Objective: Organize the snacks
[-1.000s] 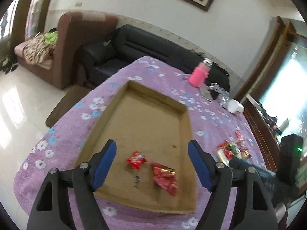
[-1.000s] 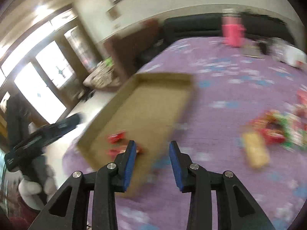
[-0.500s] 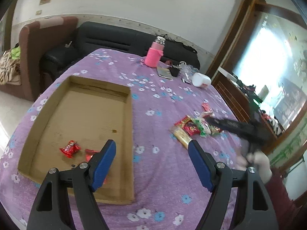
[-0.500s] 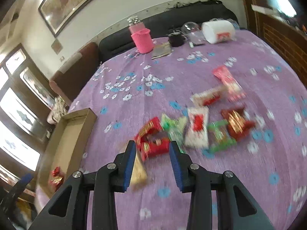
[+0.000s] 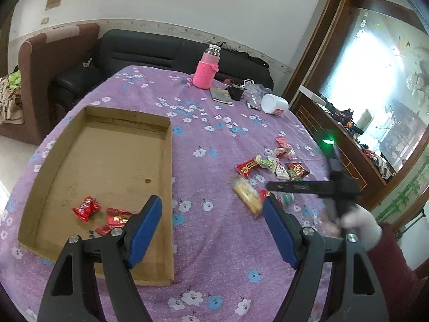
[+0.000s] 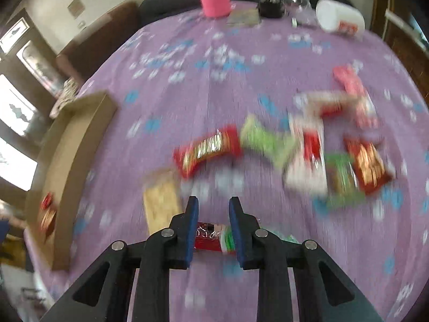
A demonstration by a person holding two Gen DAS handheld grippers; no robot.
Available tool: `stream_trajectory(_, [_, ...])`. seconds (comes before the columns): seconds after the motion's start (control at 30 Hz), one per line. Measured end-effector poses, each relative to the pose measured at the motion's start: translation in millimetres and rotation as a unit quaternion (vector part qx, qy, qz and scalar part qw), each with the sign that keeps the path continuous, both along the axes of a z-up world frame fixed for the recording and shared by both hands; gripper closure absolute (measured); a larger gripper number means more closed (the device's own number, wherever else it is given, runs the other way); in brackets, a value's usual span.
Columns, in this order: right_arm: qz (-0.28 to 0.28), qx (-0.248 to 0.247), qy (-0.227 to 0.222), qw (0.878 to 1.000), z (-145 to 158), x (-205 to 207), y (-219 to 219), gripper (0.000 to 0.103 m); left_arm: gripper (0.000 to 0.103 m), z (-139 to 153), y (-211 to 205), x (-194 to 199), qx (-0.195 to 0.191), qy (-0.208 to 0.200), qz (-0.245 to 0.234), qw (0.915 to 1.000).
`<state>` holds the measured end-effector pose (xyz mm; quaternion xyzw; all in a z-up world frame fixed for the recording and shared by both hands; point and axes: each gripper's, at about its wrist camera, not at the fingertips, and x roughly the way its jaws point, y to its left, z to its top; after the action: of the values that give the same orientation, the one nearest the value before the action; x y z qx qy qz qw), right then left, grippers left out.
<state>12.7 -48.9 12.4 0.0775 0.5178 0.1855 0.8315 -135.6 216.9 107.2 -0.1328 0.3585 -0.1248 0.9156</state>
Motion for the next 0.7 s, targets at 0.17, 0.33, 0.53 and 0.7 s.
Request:
stream_trajectory(0.17, [-0.042,0.033,-0.058,0.997,23,-38,-47,0.071,0.026,-8,-13,8,-0.008,0.011,-0.021,0.9997])
stream_trajectory(0.33, [-0.063,0.038,-0.045,0.996,6,-69,-62,0.071,0.026,-14,-30,8,-0.001,0.020,-0.040,0.9990])
stream_trajectory(0.53, [-0.093,0.073,-0.022,0.993,-11,-83,-51,0.071,0.026,-28,-48,19,-0.006,0.045,-0.051,0.9977])
stream_trajectory(0.7, [-0.097,0.011,-0.040,0.994,-22,-71,-32,0.071,0.026,-34,-63,22,-0.004,0.059,-0.058,0.9966])
